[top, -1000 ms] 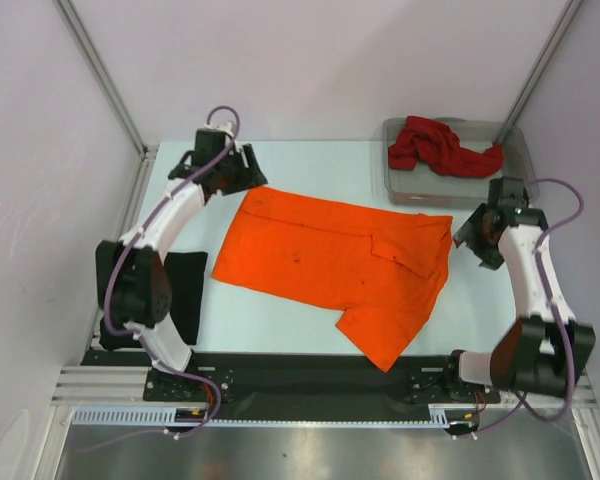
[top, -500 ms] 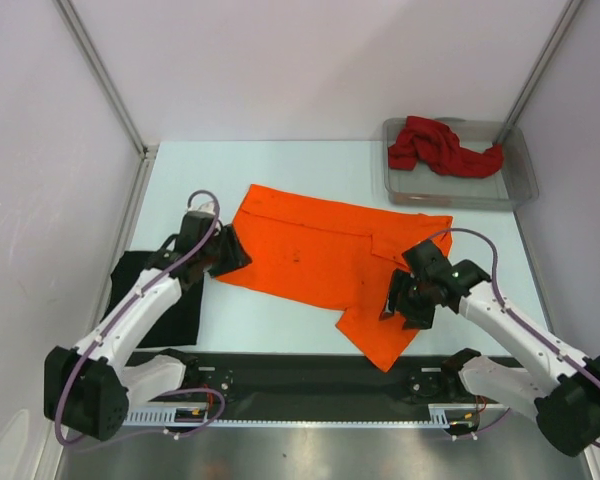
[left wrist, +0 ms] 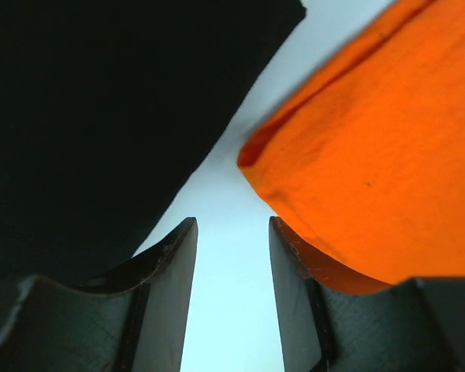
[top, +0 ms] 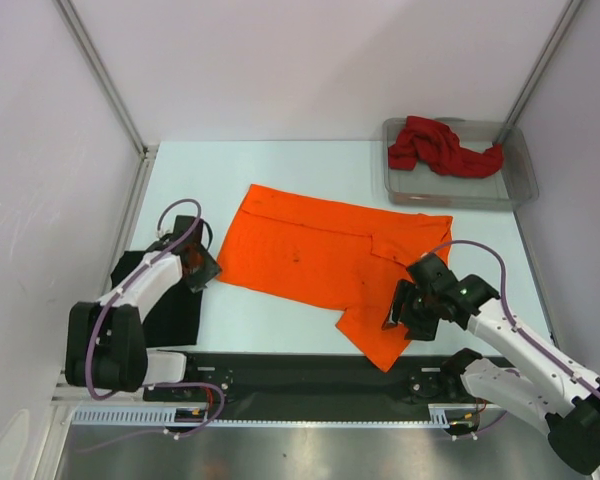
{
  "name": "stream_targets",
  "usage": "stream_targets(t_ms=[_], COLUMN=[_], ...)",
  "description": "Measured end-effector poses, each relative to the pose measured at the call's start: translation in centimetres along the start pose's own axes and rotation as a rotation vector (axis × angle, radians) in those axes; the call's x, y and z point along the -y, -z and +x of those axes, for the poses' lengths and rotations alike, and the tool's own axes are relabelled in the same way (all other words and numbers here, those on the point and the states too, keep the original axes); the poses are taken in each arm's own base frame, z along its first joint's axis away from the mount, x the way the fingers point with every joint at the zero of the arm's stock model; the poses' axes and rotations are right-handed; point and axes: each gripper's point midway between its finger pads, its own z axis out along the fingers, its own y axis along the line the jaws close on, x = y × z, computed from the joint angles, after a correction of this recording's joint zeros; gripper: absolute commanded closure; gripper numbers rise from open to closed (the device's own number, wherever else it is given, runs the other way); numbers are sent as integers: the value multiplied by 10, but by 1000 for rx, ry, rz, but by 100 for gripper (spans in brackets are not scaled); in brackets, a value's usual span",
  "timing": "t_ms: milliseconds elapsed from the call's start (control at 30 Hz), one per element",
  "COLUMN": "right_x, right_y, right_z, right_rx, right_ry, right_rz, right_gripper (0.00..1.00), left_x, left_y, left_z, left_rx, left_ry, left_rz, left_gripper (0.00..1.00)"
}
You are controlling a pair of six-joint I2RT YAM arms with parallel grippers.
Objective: Fold and stack the t-shirts
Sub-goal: Fold the tshirt
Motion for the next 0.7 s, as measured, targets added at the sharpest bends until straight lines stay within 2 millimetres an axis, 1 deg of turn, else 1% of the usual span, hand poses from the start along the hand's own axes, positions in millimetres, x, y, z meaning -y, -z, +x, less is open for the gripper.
stream_targets(t_ms=[67,100,367,500,567,600,667,700], right_x=[2,3,6,8,10,12,18,22], right_y=[-1,-2,-4,-7,-9,-11,-15,-18], right_z=[-2,-3,-9,-11,-13,-14,-16,-15], right_rx=[0,1,6,5,6,7,7,5], right_ry=[-12,-20,-55,-77,-104,-124,-181,-212], right_rz=[11,16,32,50,67,80,106,121], right_gripper=[36,37,37,37,38,40,46,47], left_x=[-2,-2,3,3,4,4,4,5], left_y=[-7,-9,-25,-35,-37,-37,-38,-38], left_z=[1,1,-6,-5,-7,-7,-8,-8], left_rx=[-16,-19,-24,-38,-37,-36,-35,-33], left_ry=[13,18,36,38,40,41,42,43], left_rz=[-28,-35,-52,-62,-59,-60,-59,-57], left_gripper=[55,57,60,65,70,75,79,85])
